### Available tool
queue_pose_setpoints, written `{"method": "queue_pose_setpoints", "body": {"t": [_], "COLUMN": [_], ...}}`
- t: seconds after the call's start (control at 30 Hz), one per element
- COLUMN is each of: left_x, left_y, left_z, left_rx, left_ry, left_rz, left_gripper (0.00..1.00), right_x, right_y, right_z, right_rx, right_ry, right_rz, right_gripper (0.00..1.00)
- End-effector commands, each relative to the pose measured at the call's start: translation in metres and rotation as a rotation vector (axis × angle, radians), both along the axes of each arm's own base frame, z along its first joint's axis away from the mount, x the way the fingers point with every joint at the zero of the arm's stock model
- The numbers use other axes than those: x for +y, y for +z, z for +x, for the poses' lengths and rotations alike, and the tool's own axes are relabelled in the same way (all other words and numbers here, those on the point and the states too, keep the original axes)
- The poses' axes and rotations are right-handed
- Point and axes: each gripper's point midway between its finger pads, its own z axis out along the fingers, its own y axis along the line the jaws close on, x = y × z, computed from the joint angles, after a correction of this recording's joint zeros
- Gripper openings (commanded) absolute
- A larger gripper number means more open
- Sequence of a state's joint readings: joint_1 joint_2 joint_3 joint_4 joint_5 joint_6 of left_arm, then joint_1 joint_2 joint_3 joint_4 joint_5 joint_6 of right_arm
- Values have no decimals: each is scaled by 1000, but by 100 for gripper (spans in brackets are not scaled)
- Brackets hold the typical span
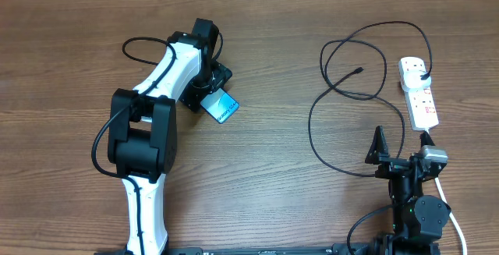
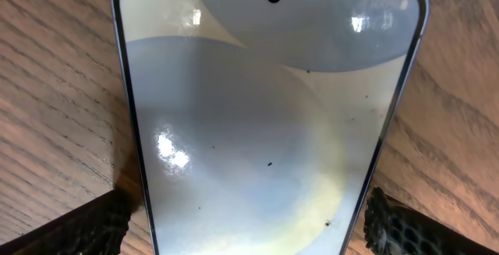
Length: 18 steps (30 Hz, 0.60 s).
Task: Plug charger to phone and switch on socket
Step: 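Lower the left gripper onto the phone's top edge, then close the left gripper on the phone and lift it upright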
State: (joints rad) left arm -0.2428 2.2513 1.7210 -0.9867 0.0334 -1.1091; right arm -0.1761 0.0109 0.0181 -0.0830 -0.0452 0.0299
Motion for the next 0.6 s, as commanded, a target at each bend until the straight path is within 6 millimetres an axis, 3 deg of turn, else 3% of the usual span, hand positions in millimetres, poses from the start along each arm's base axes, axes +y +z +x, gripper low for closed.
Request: {"method": "queue_pose_setpoints", "body": {"t": [0.0, 0.3, 0.57], "left_x": [-7, -8, -8], "left_y": [-32, -31, -31], "left_z": [-22, -25, -26], "left_rx": [99, 113, 107], "left_ry": [14, 10, -141], "left_rz": [-31, -39, -38], "left_gripper": [100, 88, 84], "right_x": [-1, -1, -1], "right_y": [-3, -3, -3], "right_z": [0, 0, 0], "right_rx": [0, 0, 1], "right_ry": [-3, -3, -3], "right_rz": [-1, -1, -1], "right_gripper": [100, 100, 100]}}
